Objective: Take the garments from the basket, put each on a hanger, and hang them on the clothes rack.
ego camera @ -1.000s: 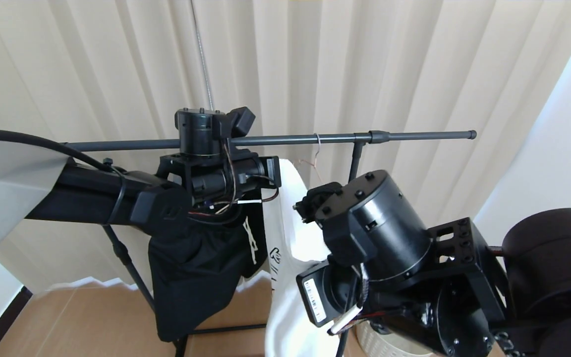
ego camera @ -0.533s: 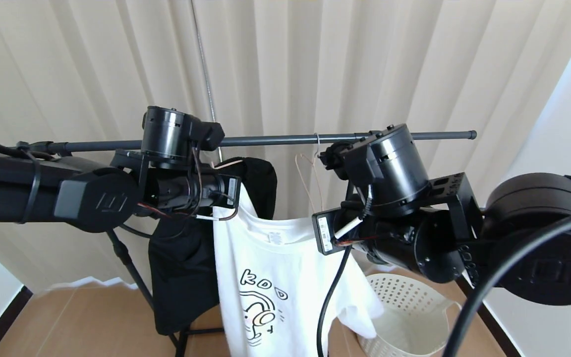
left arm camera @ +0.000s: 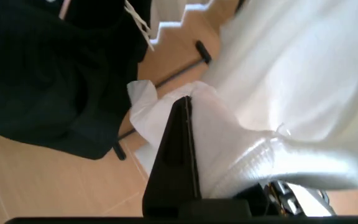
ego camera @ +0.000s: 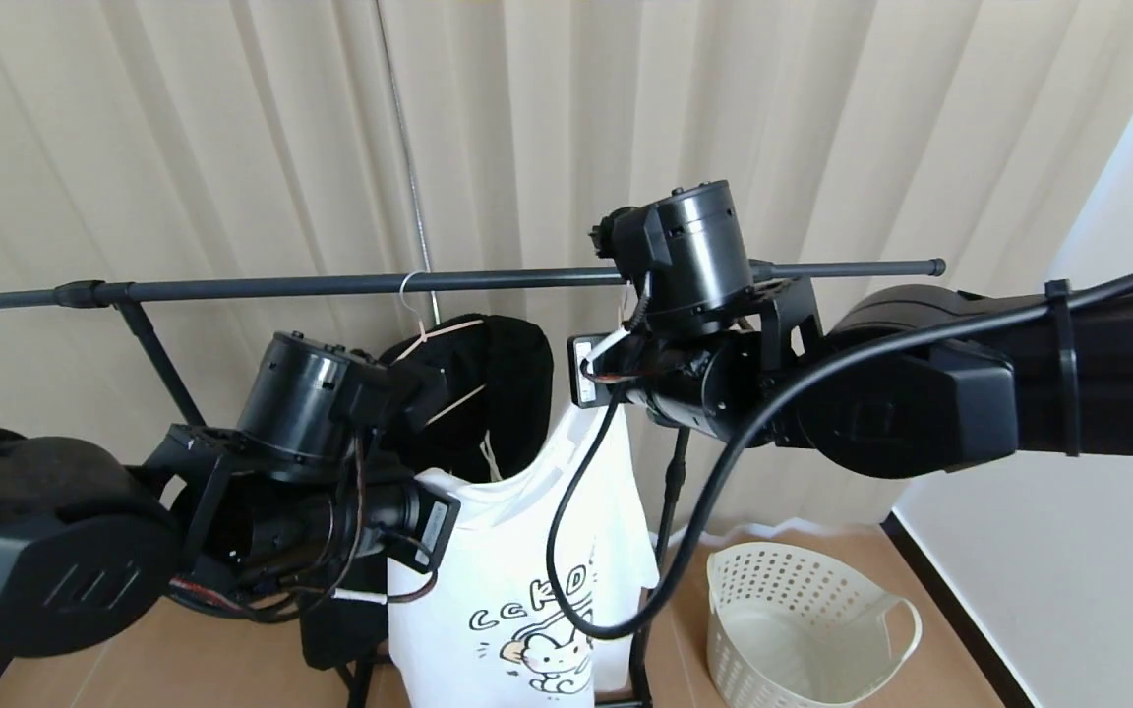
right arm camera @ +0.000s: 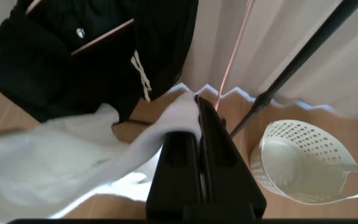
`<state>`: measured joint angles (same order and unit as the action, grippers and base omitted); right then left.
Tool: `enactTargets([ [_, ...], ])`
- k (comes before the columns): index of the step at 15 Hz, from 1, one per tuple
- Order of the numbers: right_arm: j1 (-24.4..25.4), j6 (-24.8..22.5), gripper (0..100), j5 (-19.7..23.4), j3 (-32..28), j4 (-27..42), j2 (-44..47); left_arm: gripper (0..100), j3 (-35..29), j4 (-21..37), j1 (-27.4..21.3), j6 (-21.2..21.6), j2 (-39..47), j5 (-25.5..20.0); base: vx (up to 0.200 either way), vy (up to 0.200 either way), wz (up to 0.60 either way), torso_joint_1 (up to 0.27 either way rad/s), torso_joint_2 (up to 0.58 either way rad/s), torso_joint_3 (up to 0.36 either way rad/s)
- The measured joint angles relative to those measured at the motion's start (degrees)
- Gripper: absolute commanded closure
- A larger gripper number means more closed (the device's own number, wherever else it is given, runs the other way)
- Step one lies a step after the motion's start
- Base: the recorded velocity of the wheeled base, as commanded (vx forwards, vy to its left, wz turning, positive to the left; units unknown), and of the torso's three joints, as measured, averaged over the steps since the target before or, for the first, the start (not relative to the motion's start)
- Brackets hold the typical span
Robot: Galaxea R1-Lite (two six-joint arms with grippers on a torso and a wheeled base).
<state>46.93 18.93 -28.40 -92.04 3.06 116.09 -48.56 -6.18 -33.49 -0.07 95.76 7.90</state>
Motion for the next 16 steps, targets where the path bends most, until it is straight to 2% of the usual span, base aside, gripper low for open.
enactTargets([
  [2,-0.38,0.06,100,0.0,-4.95,-0.13,3.34,100,1.84,-0.24,-3.61,-3.91,-0.78,0.04,0.0,0.0,0.0,0.0,0.0,0.0],
  [4,-0.41,0.46,100,0.07,-8.68,-0.24,6.42,100,1.51,-0.38,-8.46,-10.3,-0.37,0.0,0.0,0.0,0.0,0.0,0.0,0.0],
  [7,-0.3,1.76,100,0.57,-10.89,-0.3,8.91,100,-1.3,-0.51,-14.03,-19.47,2.3,0.12,0.0,0.0,0.0,0.0,0.0,0.0],
  [8,-0.27,2.26,100,0.62,-11.04,-0.3,9.26,100,-2.13,-0.9,-14.86,-20.89,3.22,0.35,0.0,0.0,0.0,0.0,0.0,0.0],
  [12,-0.44,3.62,100,0.52,-10.65,-0.28,9.57,100,-2.6,-3.15,-15.17,-22.2,5.29,3.29,0.0,0.0,0.0,0.0,0.0,0.0],
  [16,-2.69,4.11,100,0.11,-6.39,-0.28,6.88,100,-0.95,-3.18,-10.64,-21.25,5.05,6.16,0.0,0.0,0.0,0.0,0.0,0.0],
])
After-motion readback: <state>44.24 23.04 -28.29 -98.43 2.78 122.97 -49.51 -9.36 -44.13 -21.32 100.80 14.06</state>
